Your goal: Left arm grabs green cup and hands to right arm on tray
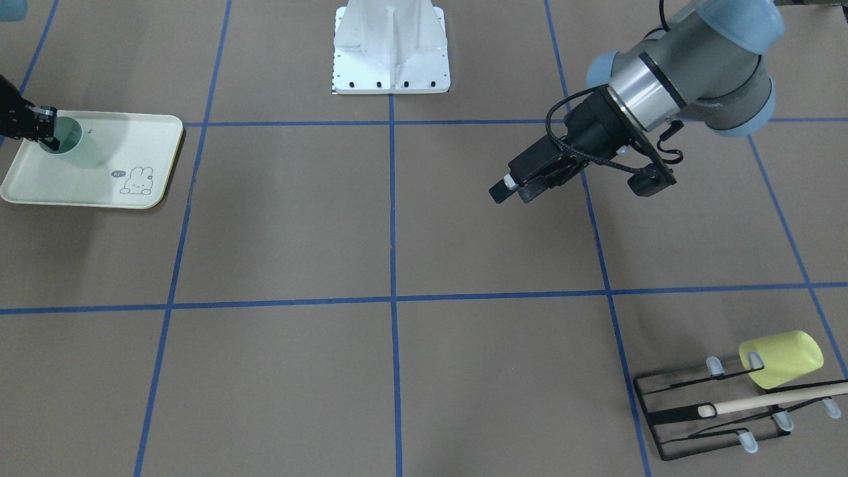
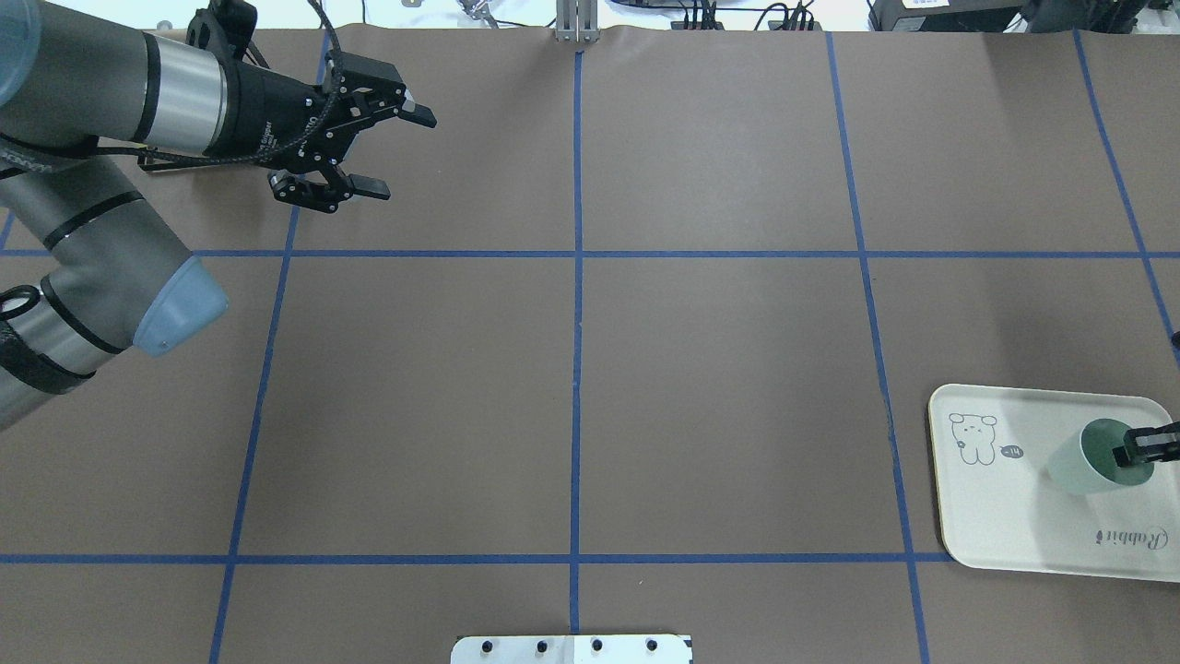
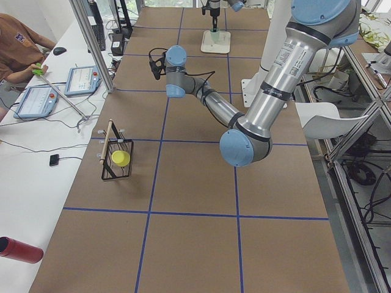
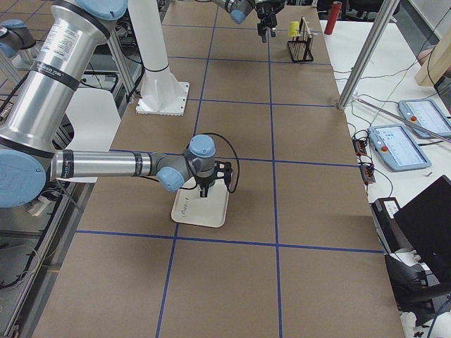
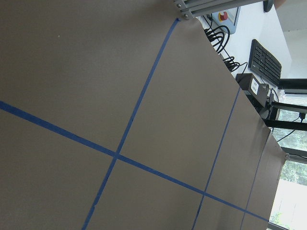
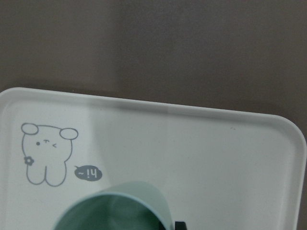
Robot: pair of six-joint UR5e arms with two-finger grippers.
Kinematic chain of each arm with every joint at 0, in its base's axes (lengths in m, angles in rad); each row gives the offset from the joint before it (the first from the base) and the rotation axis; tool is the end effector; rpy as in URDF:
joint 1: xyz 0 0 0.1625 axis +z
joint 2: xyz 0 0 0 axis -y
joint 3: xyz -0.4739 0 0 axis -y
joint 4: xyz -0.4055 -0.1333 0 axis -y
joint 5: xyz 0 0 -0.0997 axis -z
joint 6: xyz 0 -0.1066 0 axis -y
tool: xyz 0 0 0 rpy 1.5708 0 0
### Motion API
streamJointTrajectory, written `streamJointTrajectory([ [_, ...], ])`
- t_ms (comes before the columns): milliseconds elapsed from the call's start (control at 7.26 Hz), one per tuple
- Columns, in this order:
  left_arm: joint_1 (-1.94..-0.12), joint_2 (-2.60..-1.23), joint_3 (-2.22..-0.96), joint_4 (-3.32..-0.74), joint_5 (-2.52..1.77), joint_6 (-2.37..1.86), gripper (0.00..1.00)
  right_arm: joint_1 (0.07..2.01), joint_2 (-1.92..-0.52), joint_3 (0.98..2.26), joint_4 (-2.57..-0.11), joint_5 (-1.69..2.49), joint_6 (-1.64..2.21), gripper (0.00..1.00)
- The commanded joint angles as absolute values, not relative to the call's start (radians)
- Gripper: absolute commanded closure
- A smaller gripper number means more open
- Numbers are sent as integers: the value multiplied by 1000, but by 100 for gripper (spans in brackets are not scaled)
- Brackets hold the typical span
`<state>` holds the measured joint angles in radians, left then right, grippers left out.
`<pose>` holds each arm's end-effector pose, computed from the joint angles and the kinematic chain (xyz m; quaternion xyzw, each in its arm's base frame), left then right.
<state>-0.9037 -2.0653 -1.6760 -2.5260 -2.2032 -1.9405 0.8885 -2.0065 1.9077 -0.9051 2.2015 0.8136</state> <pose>0.3452 -0.5520 0.2524 -0.0379 0.7015 -0.2273 0.6743 -0.1559 -0.3035 0.6512 -0.0076 -0.3991 -0.0267 0.9165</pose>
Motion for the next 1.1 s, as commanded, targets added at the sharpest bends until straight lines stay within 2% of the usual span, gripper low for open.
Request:
streamJointTrajectory([
  [0,-907,-2066,-1686,-2516,-2204,-1940,0,873,-2005,1894,-899,2201,813,96],
  [138,-907,-2066,-1693,-2505,-2206,-1940,0,873,-2005,1893,-899,2203,813,74],
  [276,-907,-2065,-1700,-2500,-2204,-1940,0,873,-2003,1897,-897,2204,813,9],
  [413,-908,-2065,-1698,-2496,-2204,-1940,0,877,-2003,1917,-897,2204,813,0],
  [689,-929,-2059,-1694,-2493,-2207,-1934,0,935,-2011,1972,-897,2206,813,0],
  [964,-981,-2054,-1713,-2409,-2262,-1751,0,1136,-1994,2000,-900,2306,801,0],
])
